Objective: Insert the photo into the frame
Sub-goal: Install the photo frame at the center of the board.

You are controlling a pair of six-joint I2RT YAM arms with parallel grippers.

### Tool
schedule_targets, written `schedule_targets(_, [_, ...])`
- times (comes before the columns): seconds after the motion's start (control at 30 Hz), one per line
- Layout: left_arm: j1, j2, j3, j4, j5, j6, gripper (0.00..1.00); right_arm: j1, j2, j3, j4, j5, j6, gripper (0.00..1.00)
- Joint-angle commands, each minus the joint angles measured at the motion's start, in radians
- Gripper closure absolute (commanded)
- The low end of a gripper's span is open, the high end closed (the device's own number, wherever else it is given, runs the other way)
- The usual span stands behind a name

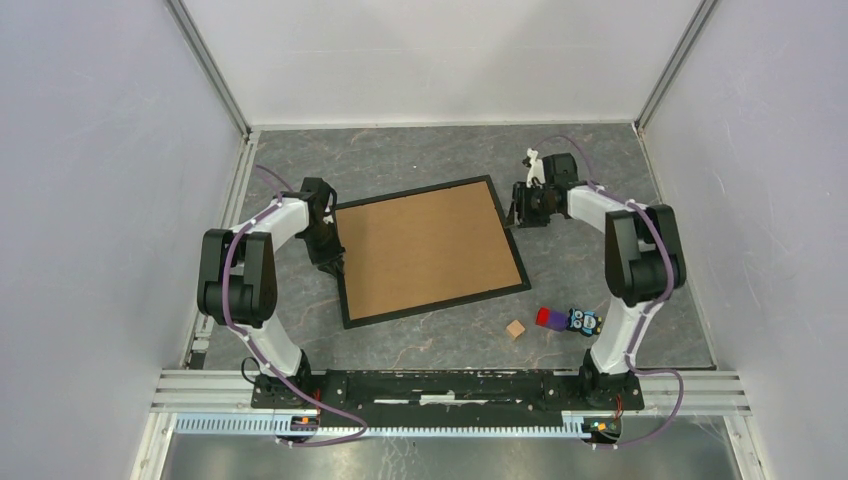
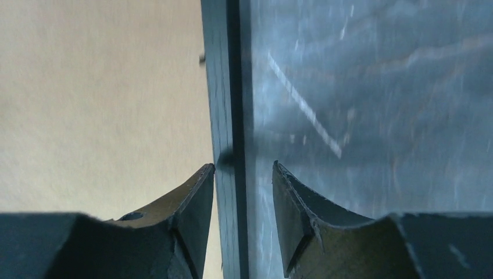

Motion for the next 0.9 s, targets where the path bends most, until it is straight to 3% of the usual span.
schedule_targets(0.0, [-0.013, 0.004, -0.027, 0.021, -0.027, 0.041, 0.81, -0.002, 0.12, 0.141, 0.079, -0.036, 0.043, 0.53])
schedule_targets(0.33, [-0.017, 0.015, -0.021, 0.021, -0.022, 0.041, 0.82, -0.002, 0.212, 0.246, 0.085, -0.039, 0.042, 0.6])
schedule_targets(0.87, [-0.021, 0.017, -0.021, 0.021, -0.019, 0.041, 0.84, 0.027, 0.261, 0.272, 0.063, -0.002, 0.018, 0.59])
